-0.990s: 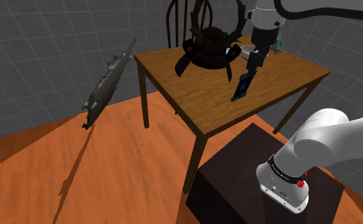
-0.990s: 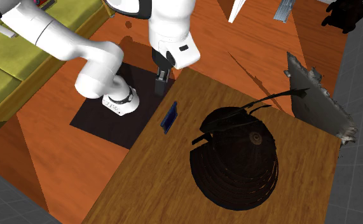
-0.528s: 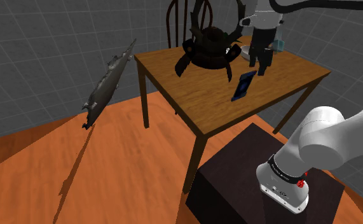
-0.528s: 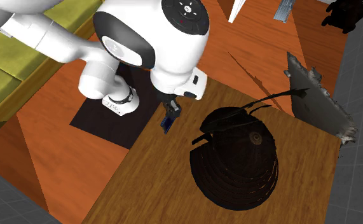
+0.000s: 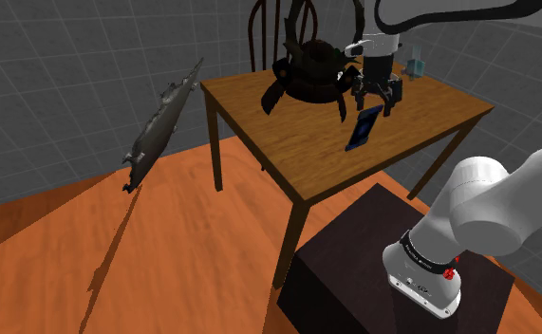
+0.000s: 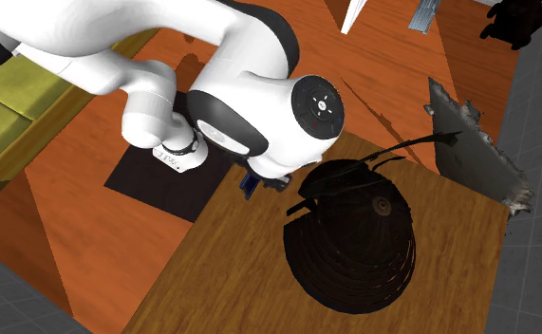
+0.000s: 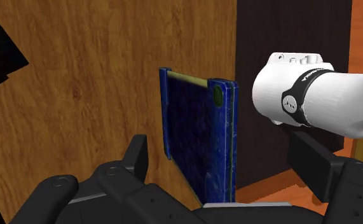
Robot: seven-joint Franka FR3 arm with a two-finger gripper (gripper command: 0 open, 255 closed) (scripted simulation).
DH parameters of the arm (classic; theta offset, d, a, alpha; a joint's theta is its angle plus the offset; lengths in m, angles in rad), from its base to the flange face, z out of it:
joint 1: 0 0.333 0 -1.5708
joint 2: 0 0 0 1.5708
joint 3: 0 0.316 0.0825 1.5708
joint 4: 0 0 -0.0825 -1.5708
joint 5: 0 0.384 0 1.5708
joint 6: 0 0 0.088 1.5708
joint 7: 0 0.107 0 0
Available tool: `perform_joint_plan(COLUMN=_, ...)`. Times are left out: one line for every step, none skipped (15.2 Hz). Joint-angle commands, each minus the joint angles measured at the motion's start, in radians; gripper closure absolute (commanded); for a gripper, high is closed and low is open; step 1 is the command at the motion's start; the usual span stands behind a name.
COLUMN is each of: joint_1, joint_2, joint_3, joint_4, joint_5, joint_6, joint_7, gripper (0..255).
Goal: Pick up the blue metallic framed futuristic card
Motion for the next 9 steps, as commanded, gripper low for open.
perform_joint_plan(joint_1=0.001, joint_2=0.004, joint_3=-0.005, joint_4=-0.025, joint_5=-0.001, joint_6=0.029, joint_7=-0.003, gripper=0)
perform_joint_plan(joint_1=0.0, joint_2=0.006, joint_3=-0.007, joint_4=-0.037, joint_5=-0.003, joint_6=0.042, joint_7=-0.003, gripper=0)
perform_joint_plan(joint_1=0.0, joint_2=0.007, joint_3=-0.009, joint_4=-0.044, joint_5=-0.003, joint_6=0.05, joint_7=-0.002, gripper=0)
perform_joint_plan(joint_1=0.0, joint_2=0.007, joint_3=-0.009, joint_4=-0.044, joint_5=-0.003, joint_6=0.05, joint_7=-0.002, gripper=0)
perform_joint_plan(joint_1=0.001, joint_2=0.009, joint_3=-0.009, joint_4=-0.044, joint_5=-0.002, joint_6=0.053, joint_7=-0.002, gripper=255)
perform_joint_plan(joint_1=0.001, joint_2=0.011, joint_3=-0.009, joint_4=-0.043, joint_5=-0.002, joint_6=0.054, joint_7=-0.002, gripper=255)
perform_joint_plan(joint_1=0.001, joint_2=0.012, joint_3=-0.01, joint_4=-0.043, joint_5=-0.002, joint_6=0.054, joint_7=-0.003, gripper=255)
perform_joint_plan(joint_1=0.001, joint_2=0.012, joint_3=-0.01, joint_4=-0.043, joint_5=-0.002, joint_6=0.054, joint_7=-0.003, gripper=255)
perform_joint_plan(joint_1=0.001, joint_2=0.011, joint_3=-0.01, joint_4=-0.043, joint_5=-0.002, joint_6=0.054, joint_7=-0.003, gripper=255)
